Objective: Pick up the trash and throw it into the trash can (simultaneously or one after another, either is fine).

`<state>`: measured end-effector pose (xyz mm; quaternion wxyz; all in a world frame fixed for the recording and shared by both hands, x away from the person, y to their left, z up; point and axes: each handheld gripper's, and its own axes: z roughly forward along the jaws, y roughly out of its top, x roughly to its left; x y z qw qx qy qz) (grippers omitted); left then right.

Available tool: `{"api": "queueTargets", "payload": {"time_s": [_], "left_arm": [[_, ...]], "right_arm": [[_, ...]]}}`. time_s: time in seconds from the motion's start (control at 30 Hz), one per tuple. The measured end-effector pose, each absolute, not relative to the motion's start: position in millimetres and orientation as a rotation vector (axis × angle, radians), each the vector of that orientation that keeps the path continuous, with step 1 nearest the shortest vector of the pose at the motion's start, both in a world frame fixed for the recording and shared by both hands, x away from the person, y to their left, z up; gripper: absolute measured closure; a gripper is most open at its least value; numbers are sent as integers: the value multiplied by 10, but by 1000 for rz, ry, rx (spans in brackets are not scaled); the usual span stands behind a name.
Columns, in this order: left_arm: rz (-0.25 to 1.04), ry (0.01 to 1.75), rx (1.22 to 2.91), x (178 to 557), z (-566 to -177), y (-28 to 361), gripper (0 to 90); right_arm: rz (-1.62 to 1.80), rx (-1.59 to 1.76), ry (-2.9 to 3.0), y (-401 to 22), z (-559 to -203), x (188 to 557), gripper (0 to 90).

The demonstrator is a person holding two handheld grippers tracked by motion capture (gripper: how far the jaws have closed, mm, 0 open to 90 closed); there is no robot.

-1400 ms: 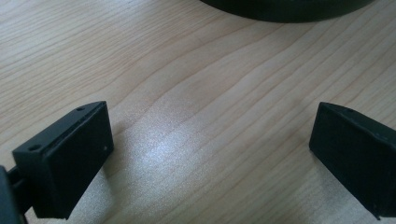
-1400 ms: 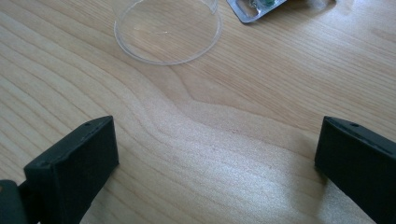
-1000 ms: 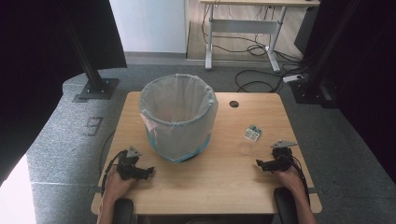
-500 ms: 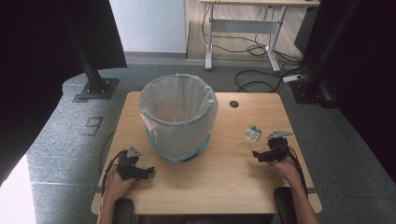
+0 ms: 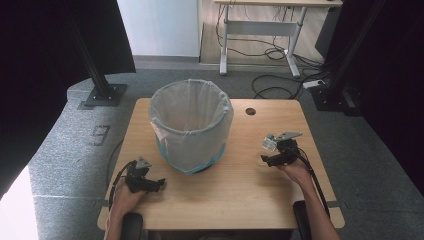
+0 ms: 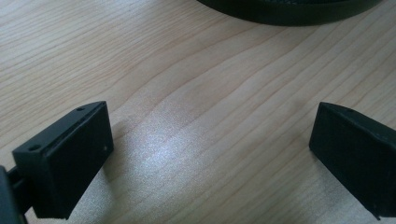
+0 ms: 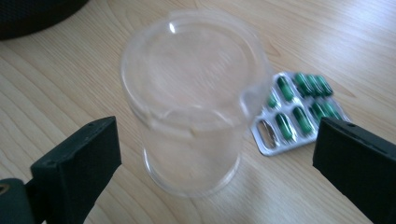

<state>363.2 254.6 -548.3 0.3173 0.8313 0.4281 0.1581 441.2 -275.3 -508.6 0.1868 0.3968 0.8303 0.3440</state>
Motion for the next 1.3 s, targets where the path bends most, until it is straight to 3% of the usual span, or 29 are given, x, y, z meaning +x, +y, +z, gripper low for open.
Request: {"api": "queueTargets", "payload": {"time_s": [0.1,0.17,0.3,0.37,0.5,1.3], "left_arm": [[416,1127,2188,3632,-5483,2545,0],[416,1127,2188,3633,-5483,2546,0],[416,1128,2188,3633,-5483,2545,0],[416,1127,2188,3633,-5483,2545,0],[416,1128,2188,3633,-5482,2544,0],[416,1129,2189,3635,-5482,2543,0]], "right_arm": [[966,1113,2351,-2687,-5079,4459,32],[977,1119,2361,-2641,-5078,4494,107],[992,1126,2361,-2621,-5075,4514,171],[1030,1122,2379,-2623,-5055,4518,323],[1031,1131,2390,-2621,-5024,4519,379],[1014,1109,2430,-2664,-4753,4473,407]]}}
